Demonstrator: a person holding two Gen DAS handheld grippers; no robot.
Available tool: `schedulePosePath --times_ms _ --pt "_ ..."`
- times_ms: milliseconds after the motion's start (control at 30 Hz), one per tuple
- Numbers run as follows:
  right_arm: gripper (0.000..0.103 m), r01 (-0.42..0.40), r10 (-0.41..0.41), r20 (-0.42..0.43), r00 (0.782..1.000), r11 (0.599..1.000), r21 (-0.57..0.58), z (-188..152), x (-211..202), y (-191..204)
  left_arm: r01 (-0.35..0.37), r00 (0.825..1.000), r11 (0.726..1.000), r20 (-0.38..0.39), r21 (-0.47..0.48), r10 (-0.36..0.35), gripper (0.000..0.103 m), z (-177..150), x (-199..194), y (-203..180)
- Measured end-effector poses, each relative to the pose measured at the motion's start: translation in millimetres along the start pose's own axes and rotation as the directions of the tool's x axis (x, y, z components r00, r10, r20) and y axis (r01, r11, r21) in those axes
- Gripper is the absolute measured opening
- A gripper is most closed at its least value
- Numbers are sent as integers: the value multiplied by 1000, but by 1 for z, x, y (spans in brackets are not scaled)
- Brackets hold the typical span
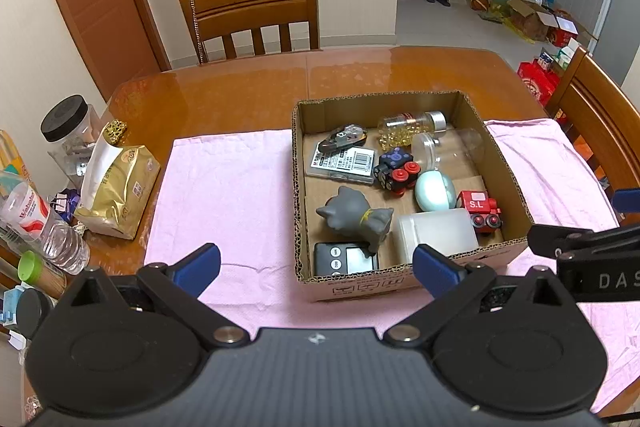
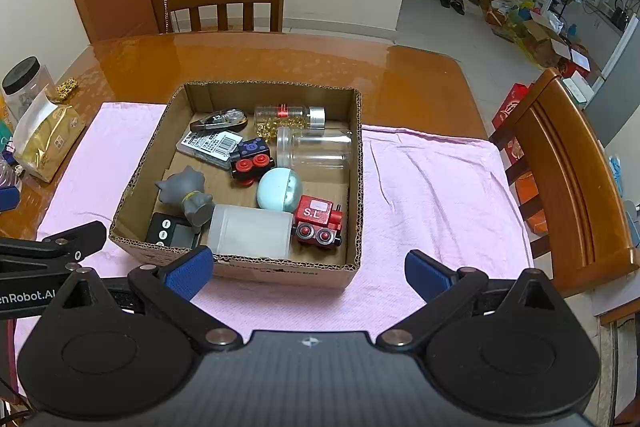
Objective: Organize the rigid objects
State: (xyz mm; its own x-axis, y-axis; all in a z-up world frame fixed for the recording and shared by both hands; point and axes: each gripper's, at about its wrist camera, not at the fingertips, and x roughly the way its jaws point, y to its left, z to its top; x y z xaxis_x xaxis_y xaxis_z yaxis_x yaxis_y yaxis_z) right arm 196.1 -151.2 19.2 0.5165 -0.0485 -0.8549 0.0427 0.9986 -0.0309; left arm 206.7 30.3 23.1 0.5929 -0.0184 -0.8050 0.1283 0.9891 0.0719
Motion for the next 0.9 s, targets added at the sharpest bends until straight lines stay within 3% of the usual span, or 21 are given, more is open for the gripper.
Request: schedulePosePath --times_ms 900 --pt "103 -6 6 15 1000 1000 -2 0 -7 1 -3 1000 1000 6 -7 3 102 -1 -5 -1"
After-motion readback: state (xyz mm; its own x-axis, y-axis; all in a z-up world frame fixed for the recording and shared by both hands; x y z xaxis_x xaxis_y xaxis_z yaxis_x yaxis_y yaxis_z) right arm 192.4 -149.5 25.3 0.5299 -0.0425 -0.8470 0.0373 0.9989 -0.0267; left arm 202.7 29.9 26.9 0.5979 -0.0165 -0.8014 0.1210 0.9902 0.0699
